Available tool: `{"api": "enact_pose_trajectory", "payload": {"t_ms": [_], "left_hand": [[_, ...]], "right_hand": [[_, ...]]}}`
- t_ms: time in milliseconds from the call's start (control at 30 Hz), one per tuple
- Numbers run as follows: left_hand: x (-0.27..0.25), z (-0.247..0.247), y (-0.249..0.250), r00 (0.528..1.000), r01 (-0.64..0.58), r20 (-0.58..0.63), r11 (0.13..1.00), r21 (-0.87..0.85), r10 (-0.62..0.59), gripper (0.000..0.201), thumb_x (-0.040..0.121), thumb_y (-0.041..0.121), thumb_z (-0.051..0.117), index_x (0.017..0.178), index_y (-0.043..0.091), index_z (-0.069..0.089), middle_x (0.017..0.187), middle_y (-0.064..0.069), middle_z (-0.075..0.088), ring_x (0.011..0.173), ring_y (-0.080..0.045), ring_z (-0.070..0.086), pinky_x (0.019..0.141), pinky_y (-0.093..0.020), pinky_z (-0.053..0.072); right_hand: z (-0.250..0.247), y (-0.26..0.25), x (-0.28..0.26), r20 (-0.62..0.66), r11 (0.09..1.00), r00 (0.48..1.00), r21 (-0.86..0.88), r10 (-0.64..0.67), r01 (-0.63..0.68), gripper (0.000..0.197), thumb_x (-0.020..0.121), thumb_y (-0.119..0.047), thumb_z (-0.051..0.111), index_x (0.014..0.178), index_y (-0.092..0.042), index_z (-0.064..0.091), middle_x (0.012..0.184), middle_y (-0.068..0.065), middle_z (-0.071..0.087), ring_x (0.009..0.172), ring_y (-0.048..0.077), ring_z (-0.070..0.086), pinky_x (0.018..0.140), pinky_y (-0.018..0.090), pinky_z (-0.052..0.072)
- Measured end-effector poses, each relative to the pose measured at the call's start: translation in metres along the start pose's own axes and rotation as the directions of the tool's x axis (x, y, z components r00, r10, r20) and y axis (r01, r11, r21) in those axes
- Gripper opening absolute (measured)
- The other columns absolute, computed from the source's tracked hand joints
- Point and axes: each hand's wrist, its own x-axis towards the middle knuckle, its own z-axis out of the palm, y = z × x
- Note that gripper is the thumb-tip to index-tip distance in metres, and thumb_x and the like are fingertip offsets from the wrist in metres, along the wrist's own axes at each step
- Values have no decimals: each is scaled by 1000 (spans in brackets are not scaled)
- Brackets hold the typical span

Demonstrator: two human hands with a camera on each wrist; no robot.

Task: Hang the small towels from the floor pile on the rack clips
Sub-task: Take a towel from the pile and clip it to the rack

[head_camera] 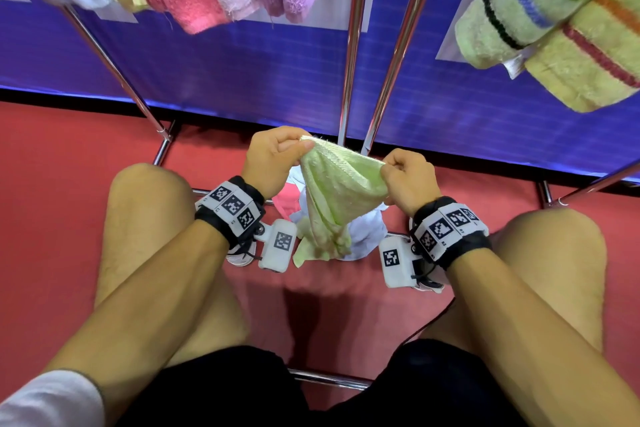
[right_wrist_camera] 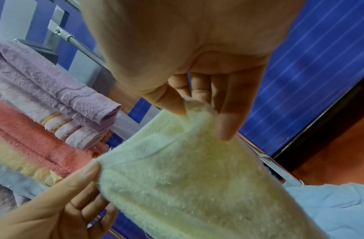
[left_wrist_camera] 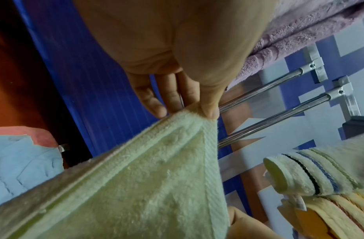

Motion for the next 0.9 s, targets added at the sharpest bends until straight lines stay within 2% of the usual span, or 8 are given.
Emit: {"api": "enact_pose_trajectory", "payload": {"t_ms": [67, 200, 433, 600, 667, 733, 800, 900], "left_hand": [[0, 0, 0, 1000, -5, 20, 1000, -5, 5, 13, 90, 1, 64, 87, 12, 71, 72, 5, 72, 71, -14, 66, 73, -31, 56], [0, 0, -1, 1000, -8, 27, 1000, 17, 8, 10, 91, 1, 63, 90, 9, 70, 72, 7, 73, 70, -12, 65, 72, -31, 55], [1, -2, -4, 999, -10, -43, 998, 69, 13, 6, 90, 7, 66, 91, 12, 71, 70, 11, 71, 67, -8, 63, 69, -33, 55], [6, -6, -7, 988, 30, -151, 999, 23, -26, 5, 88, 16, 68, 87, 14, 72, 73, 0, 70, 71, -18, 64, 70, -37, 56], [7, -7, -6, 980, 48, -193, 998, 27, -42, 6, 91, 12, 66, 88, 11, 71, 72, -3, 67, 69, -17, 62, 67, -31, 55], [9, -7, -5, 974, 62, -219, 998, 24, -55, 9, 92, 10, 64, 86, 13, 70, 72, -5, 66, 69, -17, 60, 65, -27, 54], [10, -8, -5, 973, 66, -224, 998, 21, -60, 10, 92, 10, 64, 86, 14, 70, 73, -7, 65, 68, -17, 60, 64, -27, 54], [9, -6, -6, 975, 70, -211, 997, 21, -64, 9, 92, 11, 64, 86, 13, 70, 74, -10, 66, 68, -18, 60, 65, -29, 54]], "right_hand": [[-1, 0, 0, -8, 1000, 1000, -2, -2, 2, 18, 68, -15, 44, 57, -24, 54, 56, 1, 57, 73, 37, 65, 73, 45, 58], [2, 0, 0, -4, 1000, 1000, 0, 7, -7, 17, 56, -9, 38, 58, -18, 53, 60, 10, 62, 69, 36, 68, 67, 47, 59], [2, -1, 0, 73, 995, 993, 3, -98, 98, 28, 63, 7, 46, 66, -21, 47, 60, 2, 53, 57, 20, 46, 56, 28, 39], [2, -3, -4, 56, 966, 971, 131, -232, 223, 29, 61, 2, 41, 66, -26, 48, 75, 4, 66, 63, 19, 54, 62, 39, 51], [1, -5, -3, 17, 965, 977, 162, -213, 208, 27, 66, 2, 48, 67, -24, 54, 73, 1, 66, 57, 13, 49, 58, 34, 48], [-1, -6, -3, 11, 960, 976, 183, -219, 213, 20, 70, -5, 67, 71, -24, 59, 72, -1, 63, 58, 10, 50, 59, 27, 48], [-1, -4, -1, 24, 961, 970, 148, -240, 234, 30, 67, -10, 84, 82, -22, 62, 76, -5, 63, 60, 6, 54, 61, 17, 50], [1, 0, 2, -15, 965, 969, 90, -245, 245, 36, 67, -4, 85, 91, -22, 65, 77, -9, 62, 60, -5, 53, 65, 7, 45]]}}
